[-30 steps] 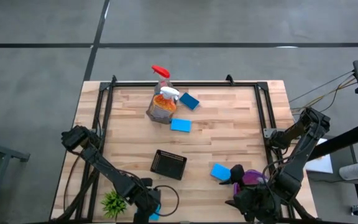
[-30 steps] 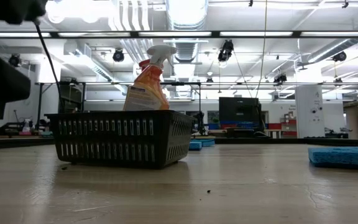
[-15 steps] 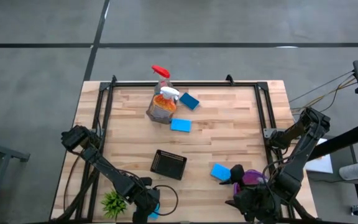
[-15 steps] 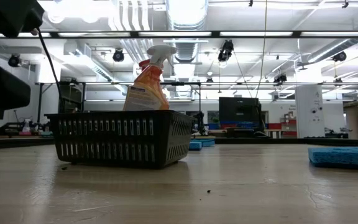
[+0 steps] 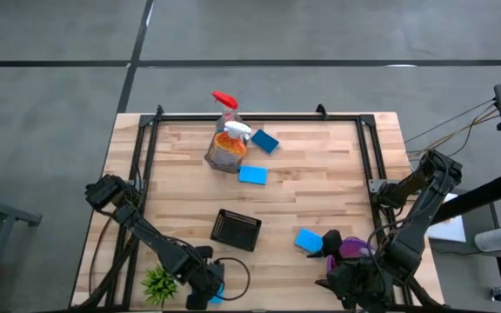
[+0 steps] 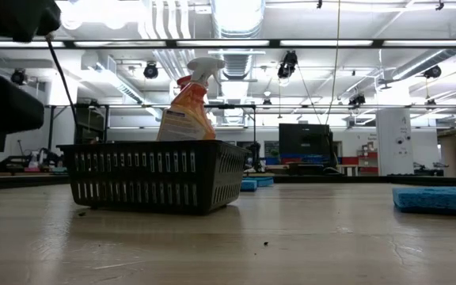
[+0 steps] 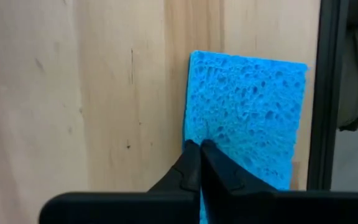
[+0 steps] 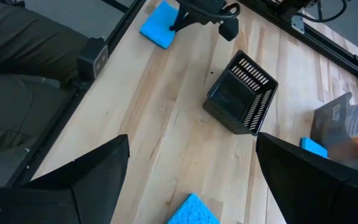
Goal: Pick & Place Kitchen Items
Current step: Put the blue sponge into the black bin
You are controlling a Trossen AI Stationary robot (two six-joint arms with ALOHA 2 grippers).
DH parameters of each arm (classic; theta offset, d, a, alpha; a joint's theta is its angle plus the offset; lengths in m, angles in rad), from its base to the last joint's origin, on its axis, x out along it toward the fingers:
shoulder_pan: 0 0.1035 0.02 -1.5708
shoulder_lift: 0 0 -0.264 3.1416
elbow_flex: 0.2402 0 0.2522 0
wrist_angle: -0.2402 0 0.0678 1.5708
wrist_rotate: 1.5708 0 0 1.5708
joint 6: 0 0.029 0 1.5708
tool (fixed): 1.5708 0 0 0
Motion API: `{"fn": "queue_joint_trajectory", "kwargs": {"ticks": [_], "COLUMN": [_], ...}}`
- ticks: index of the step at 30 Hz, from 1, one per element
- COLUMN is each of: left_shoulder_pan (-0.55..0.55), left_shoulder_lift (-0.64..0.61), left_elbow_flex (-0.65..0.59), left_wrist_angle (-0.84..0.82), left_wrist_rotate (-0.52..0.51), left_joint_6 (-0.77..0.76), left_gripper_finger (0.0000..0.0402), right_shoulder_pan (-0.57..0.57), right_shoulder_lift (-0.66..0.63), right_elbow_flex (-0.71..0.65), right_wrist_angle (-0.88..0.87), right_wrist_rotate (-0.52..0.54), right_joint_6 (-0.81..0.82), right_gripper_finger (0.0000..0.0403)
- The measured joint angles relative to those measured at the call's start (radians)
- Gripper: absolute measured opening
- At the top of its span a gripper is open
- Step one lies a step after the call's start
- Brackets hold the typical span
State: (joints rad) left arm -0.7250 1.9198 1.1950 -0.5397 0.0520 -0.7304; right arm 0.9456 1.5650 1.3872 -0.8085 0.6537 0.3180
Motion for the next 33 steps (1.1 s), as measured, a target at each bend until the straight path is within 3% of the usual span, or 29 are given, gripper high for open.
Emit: {"fn": "queue_joint_trajectory", "kwargs": {"ticks": [11, 17, 22, 33], "left_shoulder_pan": [0.011, 0.06, 0.136, 0.392], "left_shoulder_lift": [-0.006, -0.006, -0.007, -0.007], "left_elbow_flex": [0.16, 0.307, 0.387, 0.399], "left_wrist_angle": [-0.238, -0.452, -0.49, -0.574], "left_wrist_rotate": [-0.051, -0.162, -0.278, -0.324], "left_joint_6": [0.047, 0.154, 0.318, 0.549], "left_gripper_finger": [0.0, 0.0, 0.0, 0.0], "right_shoulder_pan": [0.0, 0.0, 0.0, 0.008], "right_shoulder_lift": [0.0, 0.0, 0.0, 0.0], "right_elbow_flex": [0.0, 0.0, 0.0, 0.0], "right_wrist_angle": [-0.001, 0.0, 0.0, 0.0], "right_wrist_rotate": [0.0, 0.0, 0.0, 0.0], "right_joint_6": [0.0, 0.0, 0.001, 0.004], "right_gripper_finger": [0.0347, 0.0347, 0.0347, 0.0347]}}
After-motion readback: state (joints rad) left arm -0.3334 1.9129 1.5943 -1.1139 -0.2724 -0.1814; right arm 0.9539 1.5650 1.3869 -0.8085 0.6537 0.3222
